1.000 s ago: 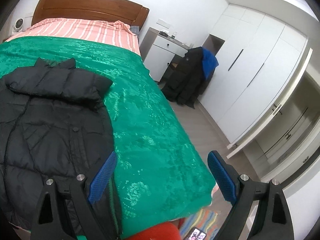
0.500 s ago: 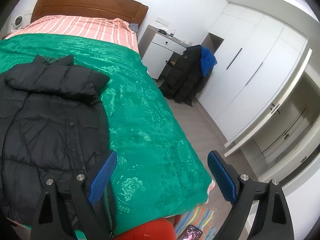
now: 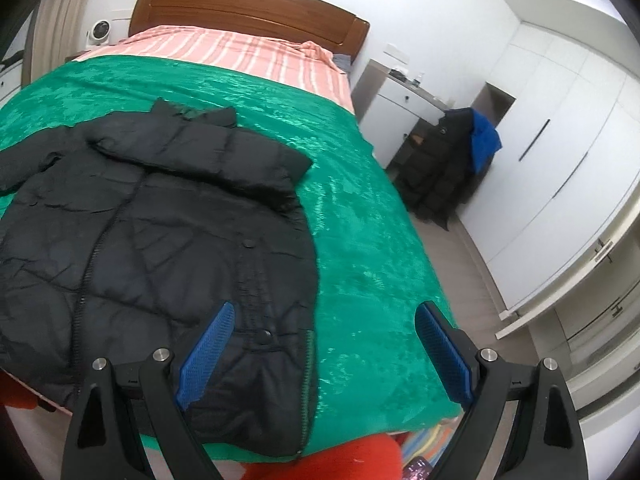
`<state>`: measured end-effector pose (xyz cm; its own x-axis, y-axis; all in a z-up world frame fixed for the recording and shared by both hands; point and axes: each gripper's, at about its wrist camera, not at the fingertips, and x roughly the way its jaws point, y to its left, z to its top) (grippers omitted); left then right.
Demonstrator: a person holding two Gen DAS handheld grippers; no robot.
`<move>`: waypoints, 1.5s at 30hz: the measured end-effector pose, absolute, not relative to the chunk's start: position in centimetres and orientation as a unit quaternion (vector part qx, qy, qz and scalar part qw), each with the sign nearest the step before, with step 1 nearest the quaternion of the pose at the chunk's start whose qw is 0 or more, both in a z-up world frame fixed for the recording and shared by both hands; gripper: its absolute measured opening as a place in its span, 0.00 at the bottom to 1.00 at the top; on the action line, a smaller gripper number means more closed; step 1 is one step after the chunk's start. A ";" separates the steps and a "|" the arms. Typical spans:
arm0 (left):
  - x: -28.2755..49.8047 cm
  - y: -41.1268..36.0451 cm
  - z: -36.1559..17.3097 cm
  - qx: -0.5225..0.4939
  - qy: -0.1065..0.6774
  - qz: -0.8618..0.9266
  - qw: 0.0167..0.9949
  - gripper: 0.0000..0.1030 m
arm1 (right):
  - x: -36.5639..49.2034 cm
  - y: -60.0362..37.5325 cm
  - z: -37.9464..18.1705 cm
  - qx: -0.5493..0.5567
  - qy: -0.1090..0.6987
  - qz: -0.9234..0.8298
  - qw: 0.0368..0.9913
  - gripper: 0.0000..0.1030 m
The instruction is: Fold large clothes
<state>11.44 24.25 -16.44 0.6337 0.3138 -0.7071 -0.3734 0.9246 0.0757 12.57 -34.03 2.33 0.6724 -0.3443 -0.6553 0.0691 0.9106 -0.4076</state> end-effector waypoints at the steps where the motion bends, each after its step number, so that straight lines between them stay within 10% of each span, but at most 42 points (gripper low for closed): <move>1: 11.4 24.3 -16.4 -0.039 0.383 0.190 0.903 1.00 | 12.6 -33.9 2.3 -0.178 0.389 -0.113 0.897 0.88; 28: 11.6 24.8 -16.0 -0.056 0.401 0.178 0.897 1.00 | 12.7 -30.9 0.8 -0.141 0.402 -0.040 0.904 0.88; 43: 12.8 40.9 -15.7 -0.485 0.300 0.153 0.807 0.99 | 11.2 -25.1 -2.7 -0.126 0.412 0.102 0.897 0.89; 45: 13.1 42.7 -15.2 -0.507 0.264 0.189 0.798 0.82 | 10.8 -24.7 -3.1 -0.131 0.410 0.107 0.896 0.88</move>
<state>13.09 42.71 -15.22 0.7887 0.0332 -0.6138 -0.5699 0.4139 -0.7099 10.80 -24.72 -3.11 0.6416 0.0837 -0.7624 -0.2991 0.9426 -0.1482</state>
